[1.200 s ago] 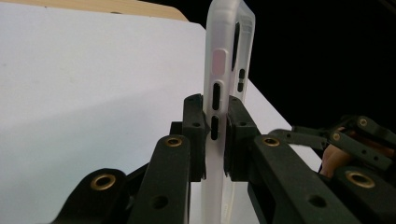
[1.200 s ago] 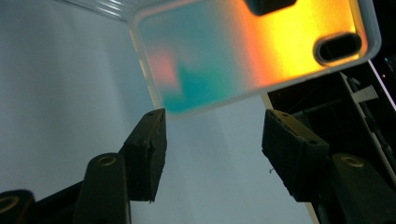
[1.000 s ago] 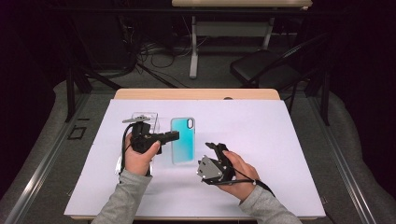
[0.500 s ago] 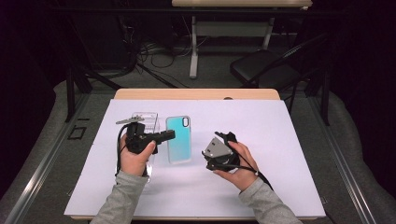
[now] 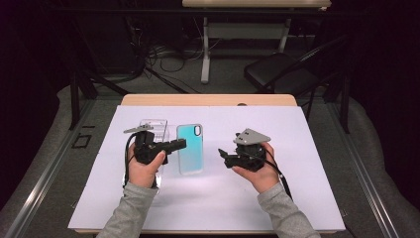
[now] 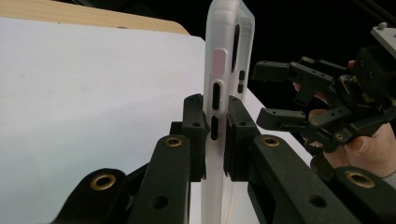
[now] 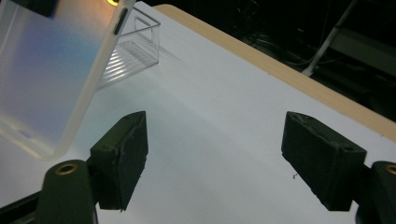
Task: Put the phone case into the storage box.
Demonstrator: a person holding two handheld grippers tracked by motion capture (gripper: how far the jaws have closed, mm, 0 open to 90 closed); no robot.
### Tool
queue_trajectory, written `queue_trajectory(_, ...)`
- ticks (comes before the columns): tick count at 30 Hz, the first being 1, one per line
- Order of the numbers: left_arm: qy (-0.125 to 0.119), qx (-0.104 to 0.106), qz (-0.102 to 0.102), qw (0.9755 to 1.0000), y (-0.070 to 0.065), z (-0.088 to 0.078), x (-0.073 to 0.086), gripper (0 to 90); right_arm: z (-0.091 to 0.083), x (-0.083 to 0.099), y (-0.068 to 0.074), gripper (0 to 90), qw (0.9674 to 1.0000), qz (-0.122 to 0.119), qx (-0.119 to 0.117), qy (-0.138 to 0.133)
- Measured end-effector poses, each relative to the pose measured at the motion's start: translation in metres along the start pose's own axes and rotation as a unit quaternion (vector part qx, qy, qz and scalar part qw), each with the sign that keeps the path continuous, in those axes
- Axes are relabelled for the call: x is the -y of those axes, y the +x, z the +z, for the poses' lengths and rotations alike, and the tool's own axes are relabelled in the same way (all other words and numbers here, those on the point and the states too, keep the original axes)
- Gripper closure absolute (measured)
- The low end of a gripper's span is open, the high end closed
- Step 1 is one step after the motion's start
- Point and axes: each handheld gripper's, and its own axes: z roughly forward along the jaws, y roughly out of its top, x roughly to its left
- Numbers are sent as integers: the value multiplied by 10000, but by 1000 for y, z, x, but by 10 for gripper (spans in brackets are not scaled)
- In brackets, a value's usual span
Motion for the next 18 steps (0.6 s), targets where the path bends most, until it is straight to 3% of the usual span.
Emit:
queue_trajectory(7, -22, 24, 11, 10000, -1, 0, 0, 819, -2, 5, -13, 228, 9964, 790, -300, -40)
queue_trajectory(10, -32, 54, 24, 10000, -1, 0, 1, 820, -3, 7, -20, 229, 9920, 1167, -476, -84)
queue_trajectory(13, -46, 77, 55, 9999, -2, 0, 1, 820, -5, 10, -26, 229, 9853, 1554, -700, -113)
queue_trajectory(18, -38, 105, 81, 9999, -3, 0, 1, 820, -8, 12, -30, 229, 9777, 1863, -963, -107)
